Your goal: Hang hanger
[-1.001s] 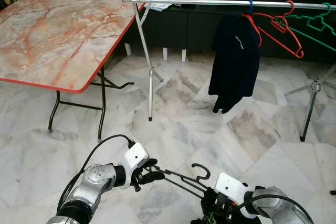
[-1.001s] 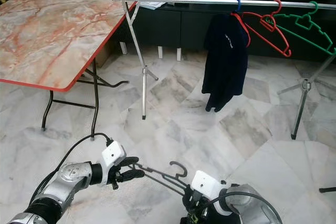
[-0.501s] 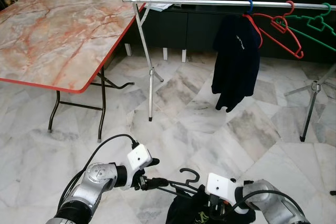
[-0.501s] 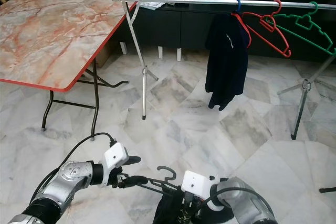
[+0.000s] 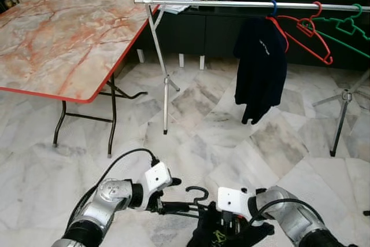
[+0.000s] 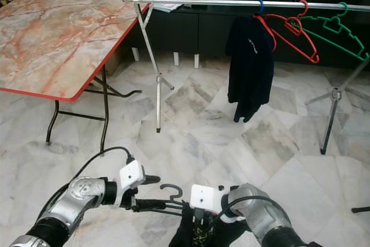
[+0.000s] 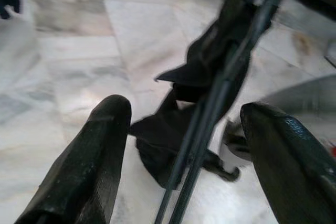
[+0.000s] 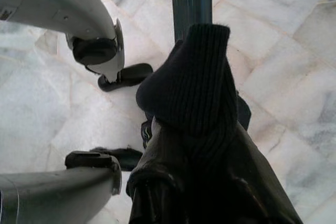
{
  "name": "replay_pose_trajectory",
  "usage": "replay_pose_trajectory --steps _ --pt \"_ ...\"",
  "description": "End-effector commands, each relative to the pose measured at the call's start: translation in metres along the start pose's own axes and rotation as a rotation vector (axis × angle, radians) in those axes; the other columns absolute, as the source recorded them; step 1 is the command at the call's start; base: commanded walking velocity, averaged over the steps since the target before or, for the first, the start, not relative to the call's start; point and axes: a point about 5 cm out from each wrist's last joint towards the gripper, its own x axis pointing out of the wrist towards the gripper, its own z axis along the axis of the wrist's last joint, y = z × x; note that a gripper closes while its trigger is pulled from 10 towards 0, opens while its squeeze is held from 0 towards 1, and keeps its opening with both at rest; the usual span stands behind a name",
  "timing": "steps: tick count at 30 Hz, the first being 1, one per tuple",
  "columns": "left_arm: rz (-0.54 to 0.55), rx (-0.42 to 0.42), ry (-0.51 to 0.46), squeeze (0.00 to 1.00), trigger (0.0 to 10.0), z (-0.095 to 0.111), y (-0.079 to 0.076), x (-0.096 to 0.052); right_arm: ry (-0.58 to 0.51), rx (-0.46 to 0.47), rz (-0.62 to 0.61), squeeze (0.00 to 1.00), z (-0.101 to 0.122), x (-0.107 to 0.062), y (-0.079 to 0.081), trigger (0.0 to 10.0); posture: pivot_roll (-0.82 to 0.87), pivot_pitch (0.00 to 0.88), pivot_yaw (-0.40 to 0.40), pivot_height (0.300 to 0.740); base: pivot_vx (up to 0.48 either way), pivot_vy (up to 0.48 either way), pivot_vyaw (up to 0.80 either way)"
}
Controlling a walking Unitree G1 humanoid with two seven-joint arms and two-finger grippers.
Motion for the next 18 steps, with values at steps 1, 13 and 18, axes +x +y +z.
replay_pose_trajectory --steps 1,13,18 --pt "-0.026 0.017 0.028 0.00 10.0 -0.001 0.000 -0.003 -0.005 -0.037 0.016 0.00 0.005 0.001 -0.001 10.0 0.03 0.143 0.060 0.740 0.000 0.000 0.00" --pt "-0.035 0.024 0.056 0.00 10.0 -0.005 -0.001 -0.002 0.017 -0.105 0.081 0.00 0.009 -0.004 -0.005 10.0 0.02 0.123 0.051 0.740 0.000 0.000 0.00" --pt "-0.031 0.039 0.067 0.00 10.0 -0.004 0.000 -0.002 0.056 -0.124 0.040 0.00 0.009 -0.005 -0.013 10.0 0.02 0.113 0.046 0.740 0.000 0.000 0.00"
